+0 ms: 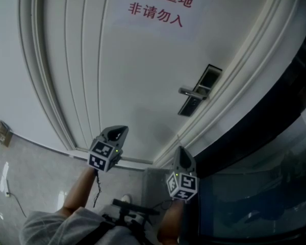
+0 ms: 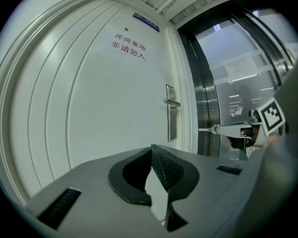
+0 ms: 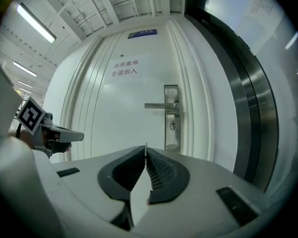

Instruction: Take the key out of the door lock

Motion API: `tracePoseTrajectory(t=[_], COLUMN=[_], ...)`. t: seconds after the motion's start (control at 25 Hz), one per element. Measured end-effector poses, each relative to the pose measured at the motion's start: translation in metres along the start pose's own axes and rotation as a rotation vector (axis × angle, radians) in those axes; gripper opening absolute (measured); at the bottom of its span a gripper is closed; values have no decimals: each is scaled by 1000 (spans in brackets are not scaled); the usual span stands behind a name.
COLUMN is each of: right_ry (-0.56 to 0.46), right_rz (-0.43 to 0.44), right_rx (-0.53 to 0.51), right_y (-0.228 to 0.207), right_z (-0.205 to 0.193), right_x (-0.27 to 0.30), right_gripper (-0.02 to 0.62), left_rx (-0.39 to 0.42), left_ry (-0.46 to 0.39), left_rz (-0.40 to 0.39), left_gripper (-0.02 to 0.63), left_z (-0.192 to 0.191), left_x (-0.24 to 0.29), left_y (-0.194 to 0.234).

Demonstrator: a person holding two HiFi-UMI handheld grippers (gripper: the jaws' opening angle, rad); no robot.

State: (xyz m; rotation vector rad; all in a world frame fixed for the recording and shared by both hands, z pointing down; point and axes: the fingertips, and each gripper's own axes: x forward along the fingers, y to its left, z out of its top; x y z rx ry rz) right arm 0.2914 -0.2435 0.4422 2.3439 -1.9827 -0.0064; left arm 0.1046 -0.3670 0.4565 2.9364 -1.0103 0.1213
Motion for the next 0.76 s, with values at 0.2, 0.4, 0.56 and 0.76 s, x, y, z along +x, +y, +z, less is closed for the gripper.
tracePoseTrajectory(t=[0.2,0.4,0.56,0.76], right_ry=[-5,-1,-3,13], right_rz=[15,25,33,20], right_rx=[-4,-15,-12,-35], right_y=[1,1,0,-2], right_z=[1,0,2,2], right_x=[1,4,6,9], right_gripper=[20,20,20,20], left_rx=[-2,0,-3,-2], left_ry=[-5,1,-3,-1], left_rz=[8,17,24,26], left_gripper=[8,8,7,8], left_z=[1,0,1,2], left_x=[1,0,0,2], left_y=[-1,1,1,3])
